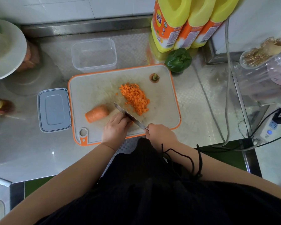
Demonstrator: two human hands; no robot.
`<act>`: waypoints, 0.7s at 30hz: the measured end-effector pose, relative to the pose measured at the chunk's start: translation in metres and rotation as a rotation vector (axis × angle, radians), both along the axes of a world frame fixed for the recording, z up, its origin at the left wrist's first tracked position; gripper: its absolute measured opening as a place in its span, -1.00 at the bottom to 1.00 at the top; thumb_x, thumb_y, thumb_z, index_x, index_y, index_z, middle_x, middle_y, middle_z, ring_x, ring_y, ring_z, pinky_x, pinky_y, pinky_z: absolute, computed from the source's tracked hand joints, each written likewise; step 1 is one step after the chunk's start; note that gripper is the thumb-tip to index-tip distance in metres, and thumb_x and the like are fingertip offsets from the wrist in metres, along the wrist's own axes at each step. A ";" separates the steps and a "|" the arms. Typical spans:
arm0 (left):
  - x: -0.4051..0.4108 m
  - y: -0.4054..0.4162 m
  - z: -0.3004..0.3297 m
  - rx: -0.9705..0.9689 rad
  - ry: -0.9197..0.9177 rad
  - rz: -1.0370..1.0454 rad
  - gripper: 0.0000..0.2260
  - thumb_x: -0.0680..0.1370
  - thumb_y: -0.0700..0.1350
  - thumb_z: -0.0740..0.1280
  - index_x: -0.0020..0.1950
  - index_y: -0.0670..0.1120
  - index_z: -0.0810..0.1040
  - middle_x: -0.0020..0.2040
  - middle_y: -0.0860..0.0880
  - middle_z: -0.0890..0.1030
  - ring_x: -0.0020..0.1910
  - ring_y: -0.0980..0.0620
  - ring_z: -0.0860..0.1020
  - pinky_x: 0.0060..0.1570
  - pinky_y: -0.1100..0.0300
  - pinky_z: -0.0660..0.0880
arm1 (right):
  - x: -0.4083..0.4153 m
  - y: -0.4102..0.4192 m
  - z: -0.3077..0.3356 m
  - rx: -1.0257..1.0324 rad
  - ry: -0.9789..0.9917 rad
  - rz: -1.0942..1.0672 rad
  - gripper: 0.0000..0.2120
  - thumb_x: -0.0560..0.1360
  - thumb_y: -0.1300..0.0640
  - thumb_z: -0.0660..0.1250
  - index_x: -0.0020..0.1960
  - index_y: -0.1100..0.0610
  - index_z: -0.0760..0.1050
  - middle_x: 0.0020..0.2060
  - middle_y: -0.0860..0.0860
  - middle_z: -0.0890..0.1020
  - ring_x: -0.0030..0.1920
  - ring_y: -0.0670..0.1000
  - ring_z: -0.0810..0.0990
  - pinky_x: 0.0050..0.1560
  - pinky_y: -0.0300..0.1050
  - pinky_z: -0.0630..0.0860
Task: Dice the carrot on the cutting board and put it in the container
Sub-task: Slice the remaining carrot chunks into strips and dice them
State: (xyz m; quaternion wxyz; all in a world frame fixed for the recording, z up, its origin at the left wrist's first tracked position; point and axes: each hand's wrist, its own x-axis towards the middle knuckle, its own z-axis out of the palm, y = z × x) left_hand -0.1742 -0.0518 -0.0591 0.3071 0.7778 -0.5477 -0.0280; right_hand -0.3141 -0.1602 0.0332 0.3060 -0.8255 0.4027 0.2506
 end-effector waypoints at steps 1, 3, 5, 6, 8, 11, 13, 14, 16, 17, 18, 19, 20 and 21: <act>0.000 0.000 0.000 -0.002 0.002 0.000 -0.79 0.58 -0.12 0.28 -0.11 -0.20 0.65 -0.09 -0.09 0.63 -0.12 -0.12 0.59 -0.23 0.07 0.58 | 0.002 0.000 -0.001 0.003 0.016 0.000 -0.79 0.63 0.03 0.07 -0.07 0.12 0.38 -0.22 0.05 0.50 -0.13 0.12 0.56 -0.11 0.05 0.53; 0.000 -0.001 -0.001 0.001 0.002 -0.001 -0.80 0.58 -0.13 0.29 -0.10 -0.20 0.65 -0.07 -0.09 0.63 -0.11 -0.13 0.59 -0.21 0.06 0.59 | 0.006 -0.001 -0.002 0.018 0.047 -0.005 -0.83 0.61 0.06 0.11 -0.10 0.10 0.37 -0.25 0.03 0.49 -0.13 0.12 0.57 -0.11 0.03 0.54; -0.001 0.000 -0.002 0.007 -0.001 0.009 -0.79 0.58 -0.12 0.29 -0.10 -0.20 0.65 -0.06 -0.09 0.63 -0.08 -0.12 0.59 -0.19 0.08 0.57 | 0.012 -0.003 -0.003 0.051 0.070 -0.017 -0.83 0.59 0.10 0.15 -0.14 0.11 0.40 -0.29 0.03 0.48 -0.14 0.13 0.57 -0.12 0.01 0.53; -0.002 0.001 -0.002 0.014 0.000 0.013 -0.79 0.58 -0.11 0.29 -0.09 -0.20 0.65 -0.06 -0.09 0.63 -0.08 -0.11 0.59 -0.19 0.08 0.57 | 0.015 -0.003 -0.004 0.063 0.072 -0.018 -0.82 0.59 0.11 0.17 -0.16 0.12 0.43 -0.29 0.04 0.49 -0.13 0.13 0.58 -0.11 0.01 0.53; -0.001 0.001 -0.001 0.031 0.005 0.008 -0.79 0.58 -0.11 0.28 -0.08 -0.20 0.65 -0.05 -0.09 0.63 -0.07 -0.11 0.59 -0.19 0.07 0.57 | 0.020 -0.003 -0.006 0.068 0.056 -0.012 -0.77 0.61 0.07 0.15 -0.11 0.16 0.48 -0.22 0.09 0.54 -0.09 0.15 0.59 -0.07 0.02 0.53; -0.002 0.003 0.002 0.060 0.017 -0.022 -0.80 0.59 -0.12 0.27 -0.07 -0.19 0.65 -0.05 -0.08 0.63 -0.06 -0.11 0.58 -0.19 0.04 0.59 | 0.022 0.000 -0.011 0.033 0.027 -0.038 -0.66 0.64 -0.03 0.09 0.06 0.21 0.49 -0.04 0.14 0.59 0.02 0.16 0.58 -0.01 0.00 0.49; 0.001 0.004 0.004 0.068 0.011 -0.049 -0.85 0.57 -0.17 0.28 -0.07 -0.17 0.64 -0.05 -0.07 0.62 -0.05 -0.10 0.58 -0.17 0.02 0.58 | 0.019 -0.004 -0.012 0.025 0.012 -0.064 -0.63 0.64 -0.05 0.09 0.08 0.23 0.49 -0.01 0.16 0.59 0.04 0.17 0.57 -0.04 -0.04 0.44; 0.002 0.005 0.004 0.063 -0.002 -0.064 -0.88 0.55 -0.20 0.31 -0.07 -0.16 0.64 -0.05 -0.06 0.62 -0.05 -0.09 0.58 -0.16 0.02 0.58 | 0.017 -0.007 -0.012 0.036 0.003 -0.071 -0.62 0.63 -0.05 0.10 0.08 0.25 0.49 -0.01 0.17 0.59 0.04 0.17 0.56 -0.06 -0.06 0.41; 0.004 0.006 0.005 0.053 -0.036 -0.082 -0.91 0.52 -0.24 0.34 -0.08 -0.15 0.64 -0.06 -0.06 0.62 -0.06 -0.07 0.57 -0.14 0.04 0.58 | 0.015 -0.013 -0.011 0.063 -0.025 -0.092 -0.61 0.63 -0.06 0.11 0.07 0.27 0.49 -0.02 0.19 0.59 0.03 0.18 0.57 -0.12 -0.10 0.36; 0.004 0.007 0.006 0.052 -0.046 -0.088 -0.92 0.51 -0.25 0.35 -0.08 -0.15 0.64 -0.06 -0.06 0.62 -0.07 -0.07 0.57 -0.15 0.06 0.57 | 0.014 -0.014 -0.010 0.070 -0.035 -0.094 -0.60 0.63 -0.06 0.11 0.05 0.27 0.49 -0.03 0.19 0.59 0.01 0.18 0.57 -0.14 -0.11 0.35; 0.005 0.007 0.007 0.053 -0.050 -0.092 -0.93 0.50 -0.26 0.36 -0.08 -0.15 0.64 -0.07 -0.06 0.62 -0.08 -0.06 0.57 -0.16 0.07 0.57 | 0.014 -0.013 -0.008 0.068 -0.040 -0.082 -0.61 0.63 -0.05 0.10 0.04 0.27 0.49 -0.05 0.19 0.59 0.00 0.17 0.57 -0.15 -0.11 0.34; 0.005 0.007 0.008 0.062 -0.053 -0.093 -0.93 0.50 -0.26 0.37 -0.08 -0.15 0.64 -0.07 -0.05 0.62 -0.08 -0.06 0.57 -0.18 0.08 0.57 | 0.014 -0.011 -0.007 0.062 -0.035 -0.066 -0.62 0.64 -0.05 0.09 0.03 0.26 0.48 -0.06 0.18 0.59 -0.01 0.17 0.57 -0.16 -0.10 0.35; 0.004 0.008 0.008 0.076 -0.054 -0.091 -0.93 0.50 -0.26 0.37 -0.07 -0.15 0.64 -0.07 -0.05 0.62 -0.09 -0.06 0.57 -0.20 0.07 0.58 | 0.014 -0.008 -0.005 0.050 -0.030 -0.048 -0.63 0.64 -0.04 0.08 0.03 0.25 0.48 -0.07 0.17 0.58 -0.02 0.16 0.56 -0.16 -0.09 0.36; 0.004 0.008 0.009 0.087 -0.053 -0.087 -0.92 0.50 -0.25 0.35 -0.07 -0.16 0.64 -0.07 -0.06 0.62 -0.09 -0.07 0.58 -0.22 0.06 0.58 | 0.014 -0.005 -0.002 0.041 -0.025 -0.032 -0.64 0.65 -0.02 0.07 0.03 0.24 0.47 -0.10 0.16 0.57 -0.02 0.15 0.56 -0.16 -0.09 0.36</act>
